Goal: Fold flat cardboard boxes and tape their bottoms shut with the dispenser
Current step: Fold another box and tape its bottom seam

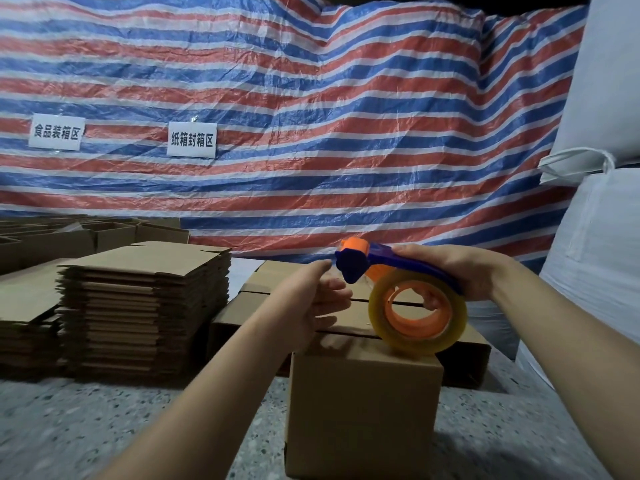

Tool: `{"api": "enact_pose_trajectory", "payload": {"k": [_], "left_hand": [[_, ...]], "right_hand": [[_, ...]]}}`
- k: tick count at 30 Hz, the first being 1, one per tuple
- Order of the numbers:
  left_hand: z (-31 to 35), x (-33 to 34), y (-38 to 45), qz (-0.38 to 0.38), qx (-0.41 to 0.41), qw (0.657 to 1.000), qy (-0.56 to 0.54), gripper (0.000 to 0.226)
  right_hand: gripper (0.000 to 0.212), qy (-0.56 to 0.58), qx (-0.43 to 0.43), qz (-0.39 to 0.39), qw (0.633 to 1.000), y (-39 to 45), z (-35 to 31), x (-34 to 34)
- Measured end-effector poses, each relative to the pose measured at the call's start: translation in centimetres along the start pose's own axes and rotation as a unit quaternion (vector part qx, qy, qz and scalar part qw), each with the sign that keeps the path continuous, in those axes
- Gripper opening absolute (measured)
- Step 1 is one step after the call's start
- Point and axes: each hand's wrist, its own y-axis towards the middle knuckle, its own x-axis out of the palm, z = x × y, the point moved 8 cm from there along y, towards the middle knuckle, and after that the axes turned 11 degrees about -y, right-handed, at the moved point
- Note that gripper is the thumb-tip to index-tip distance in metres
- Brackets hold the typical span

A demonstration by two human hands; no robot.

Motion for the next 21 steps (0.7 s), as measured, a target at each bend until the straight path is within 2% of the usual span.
{"api": "enact_pose_trajectory", "payload": {"k": [4, 8, 13, 21], "left_hand": [[-0.1, 0.1, 0.0, 0.015, 0.015, 0.999, -0.027, 0.022], [-0.3, 0.0, 0.2, 0.053, 0.036, 0.997, -0.047, 0.015], [-1.0, -1.0, 0.1, 0.106, 0.079, 0.987, -0.092, 0.018], [-1.4, -2.5, 0.2, 0.204, 0.076, 0.960, -0.175, 0.025]], "right_hand": [[0.074, -0.005, -0.002, -0.005, 1.000, 0.1, -0.1, 0.1], [0.079, -0.022, 0.006, 0.002, 1.000, 0.3, -0.1, -0.1], [0.078, -0.076, 0.016, -0.020, 0.997, 0.4, -1.1, 0.1], [0.077, -0.124, 0.069, -0.021, 0.990, -0.3, -0.3, -1.8]]}}
